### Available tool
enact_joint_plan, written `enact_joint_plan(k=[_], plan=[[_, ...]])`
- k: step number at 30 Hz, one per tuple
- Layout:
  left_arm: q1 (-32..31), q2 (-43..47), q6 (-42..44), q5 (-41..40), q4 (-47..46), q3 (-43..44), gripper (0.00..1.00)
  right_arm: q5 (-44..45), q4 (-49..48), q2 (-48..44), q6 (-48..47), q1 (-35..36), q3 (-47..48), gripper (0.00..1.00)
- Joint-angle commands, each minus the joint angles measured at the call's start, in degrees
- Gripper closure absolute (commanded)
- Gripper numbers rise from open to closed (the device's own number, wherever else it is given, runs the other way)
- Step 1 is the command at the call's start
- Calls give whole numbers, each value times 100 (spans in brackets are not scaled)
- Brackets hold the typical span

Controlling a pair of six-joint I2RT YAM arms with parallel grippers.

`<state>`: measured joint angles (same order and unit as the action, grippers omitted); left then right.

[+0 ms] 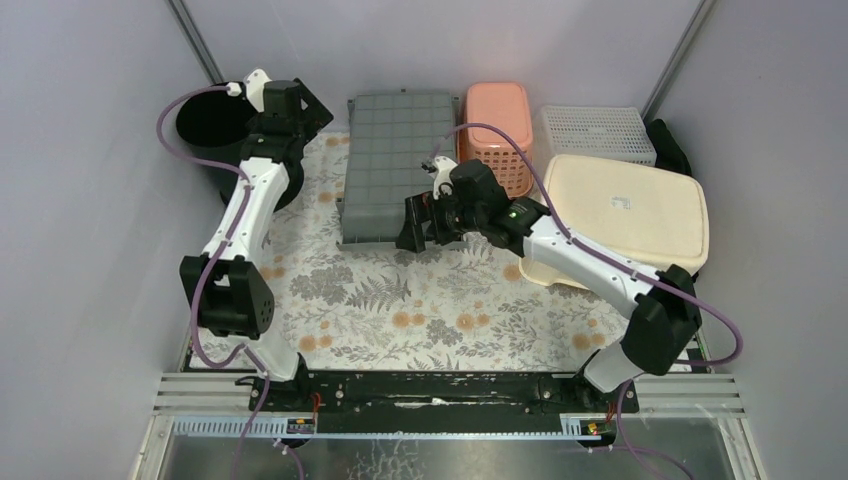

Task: Turn the large container upside down
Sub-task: Move the container to the center of the board.

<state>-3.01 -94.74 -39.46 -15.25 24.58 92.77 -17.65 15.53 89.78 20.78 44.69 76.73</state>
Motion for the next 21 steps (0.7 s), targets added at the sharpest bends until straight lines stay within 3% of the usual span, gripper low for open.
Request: enact_joint_plan(k=[1, 11, 17, 21], plan=[[21, -242, 291, -1272, 225, 398, 0, -28, -119, -347, -74, 4, -325, 0], [-1, 355, -201, -2885, -170, -327, 0, -277, -430, -539, -84, 5, -795, 1], [53, 647, -1382, -3305, 156, -833, 0, -501, -594, -462, -121, 4, -997, 1], [285, 908, -2249, -3124, 131, -1286, 0, -583, -701, -408, -126, 3, -1151, 1]])
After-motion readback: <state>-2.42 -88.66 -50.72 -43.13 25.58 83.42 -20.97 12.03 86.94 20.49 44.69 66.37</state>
